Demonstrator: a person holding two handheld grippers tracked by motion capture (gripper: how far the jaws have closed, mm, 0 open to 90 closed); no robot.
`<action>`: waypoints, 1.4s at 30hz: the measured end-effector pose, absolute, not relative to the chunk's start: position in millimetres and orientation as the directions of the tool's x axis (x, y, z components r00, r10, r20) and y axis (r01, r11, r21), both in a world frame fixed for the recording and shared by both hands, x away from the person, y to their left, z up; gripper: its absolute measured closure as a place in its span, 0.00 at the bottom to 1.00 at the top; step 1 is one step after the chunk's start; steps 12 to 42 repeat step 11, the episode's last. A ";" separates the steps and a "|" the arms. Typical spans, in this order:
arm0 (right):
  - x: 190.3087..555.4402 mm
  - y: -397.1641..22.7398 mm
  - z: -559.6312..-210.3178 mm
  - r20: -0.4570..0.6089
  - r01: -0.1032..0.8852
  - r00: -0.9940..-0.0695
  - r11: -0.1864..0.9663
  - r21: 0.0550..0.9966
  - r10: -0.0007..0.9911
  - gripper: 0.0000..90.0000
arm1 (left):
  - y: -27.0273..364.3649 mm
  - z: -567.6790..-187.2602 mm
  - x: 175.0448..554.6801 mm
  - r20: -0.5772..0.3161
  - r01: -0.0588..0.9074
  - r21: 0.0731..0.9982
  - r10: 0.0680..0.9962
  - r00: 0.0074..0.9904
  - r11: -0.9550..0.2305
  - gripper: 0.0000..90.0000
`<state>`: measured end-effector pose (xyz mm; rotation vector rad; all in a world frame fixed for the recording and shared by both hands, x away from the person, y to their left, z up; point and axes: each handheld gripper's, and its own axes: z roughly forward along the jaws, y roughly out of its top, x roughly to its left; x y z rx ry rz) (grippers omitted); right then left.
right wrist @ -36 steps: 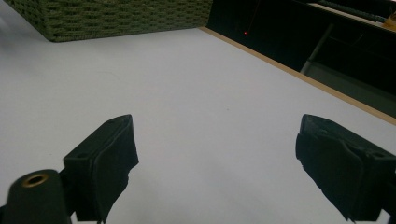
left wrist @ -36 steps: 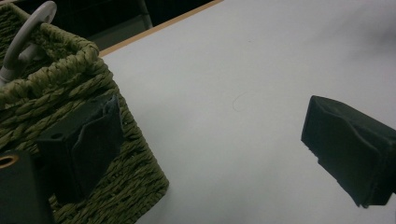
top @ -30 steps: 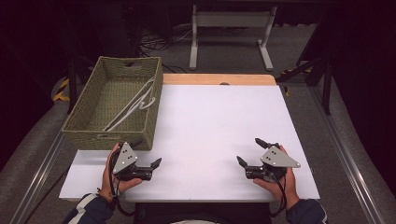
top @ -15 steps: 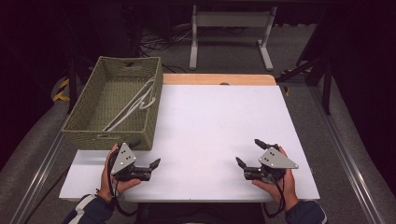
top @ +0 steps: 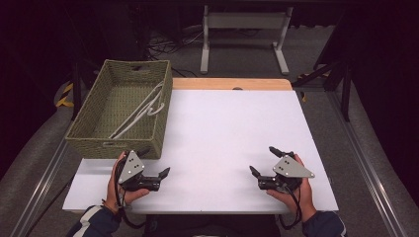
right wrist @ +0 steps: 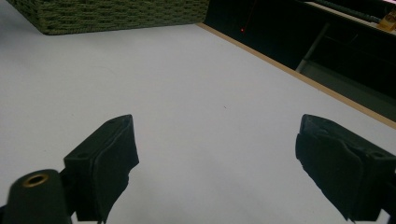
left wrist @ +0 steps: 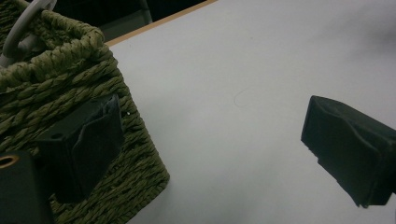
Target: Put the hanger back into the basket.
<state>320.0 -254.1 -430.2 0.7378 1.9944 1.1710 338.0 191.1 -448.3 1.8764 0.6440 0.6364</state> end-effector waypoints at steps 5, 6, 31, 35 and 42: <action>321.4 -254.4 -431.9 -0.280 0.130 -0.596 0.434 0.891 0.753 0.15 | 192.8 -449.5 341.0 0.139 0.155 0.923 0.682 0.718 -0.352 0.07; 321.7 -254.6 -432.1 -0.282 0.131 -0.596 0.437 0.890 0.752 0.15 | 192.5 -450.0 340.7 0.131 0.162 0.924 0.683 0.719 -0.348 0.07; 323.1 -255.6 -431.9 -0.275 0.136 -0.594 0.432 0.892 0.756 0.15 | 193.3 -450.3 339.9 0.133 0.166 0.922 0.688 0.713 -0.350 0.07; 323.1 -255.6 -431.9 -0.275 0.136 -0.594 0.432 0.892 0.756 0.15 | 193.3 -450.3 339.9 0.133 0.166 0.922 0.688 0.713 -0.350 0.07; 323.1 -255.6 -431.9 -0.275 0.136 -0.594 0.432 0.892 0.756 0.15 | 193.3 -450.3 339.9 0.133 0.166 0.922 0.688 0.713 -0.350 0.07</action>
